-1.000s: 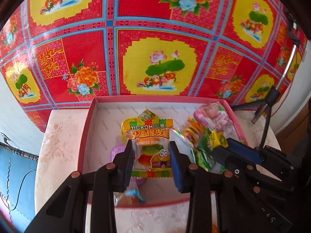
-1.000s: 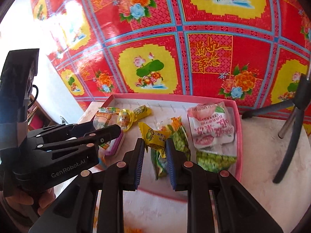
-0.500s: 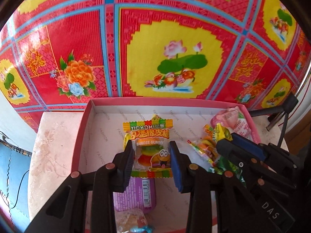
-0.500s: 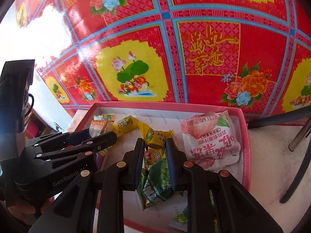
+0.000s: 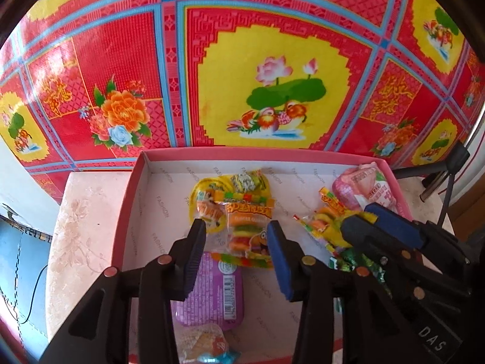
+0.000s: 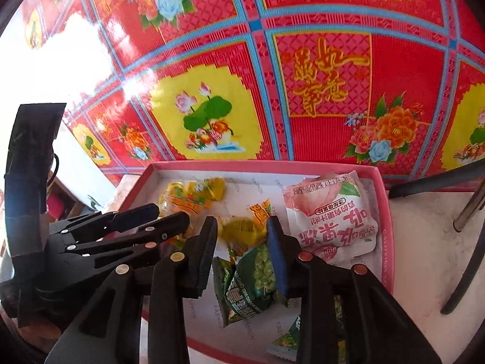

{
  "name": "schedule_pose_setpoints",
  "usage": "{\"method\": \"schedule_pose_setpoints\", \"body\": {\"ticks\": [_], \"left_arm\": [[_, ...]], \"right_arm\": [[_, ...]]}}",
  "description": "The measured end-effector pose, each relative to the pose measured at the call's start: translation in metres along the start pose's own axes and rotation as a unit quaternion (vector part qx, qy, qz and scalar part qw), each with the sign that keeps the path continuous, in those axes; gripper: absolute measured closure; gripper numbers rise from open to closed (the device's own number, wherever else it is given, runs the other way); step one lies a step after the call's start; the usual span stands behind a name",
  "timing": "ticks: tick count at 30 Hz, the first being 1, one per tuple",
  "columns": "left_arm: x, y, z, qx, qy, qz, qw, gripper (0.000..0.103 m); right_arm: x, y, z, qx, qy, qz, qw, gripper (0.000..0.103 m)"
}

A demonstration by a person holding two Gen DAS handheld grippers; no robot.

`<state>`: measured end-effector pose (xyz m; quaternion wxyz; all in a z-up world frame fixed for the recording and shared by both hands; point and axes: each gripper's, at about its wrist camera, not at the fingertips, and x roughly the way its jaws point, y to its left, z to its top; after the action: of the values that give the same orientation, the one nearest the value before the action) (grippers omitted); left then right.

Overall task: Organize snacks
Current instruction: 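Withdraw both tools from the box toward the remaining snacks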

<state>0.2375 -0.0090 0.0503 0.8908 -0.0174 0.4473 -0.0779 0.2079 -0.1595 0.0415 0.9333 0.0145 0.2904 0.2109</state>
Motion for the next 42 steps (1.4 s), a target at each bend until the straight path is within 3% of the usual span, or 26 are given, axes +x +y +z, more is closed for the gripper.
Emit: {"method": "schedule_pose_setpoints", "body": {"ticks": [42], "left_arm": [[-0.087,-0.013,-0.059,-0.007,-0.008,-0.028,0.9996,0.059]], "right_arm": [[-0.084,0.011,-0.044,0.002,-0.024,0.001,1.000,0.064]]}}
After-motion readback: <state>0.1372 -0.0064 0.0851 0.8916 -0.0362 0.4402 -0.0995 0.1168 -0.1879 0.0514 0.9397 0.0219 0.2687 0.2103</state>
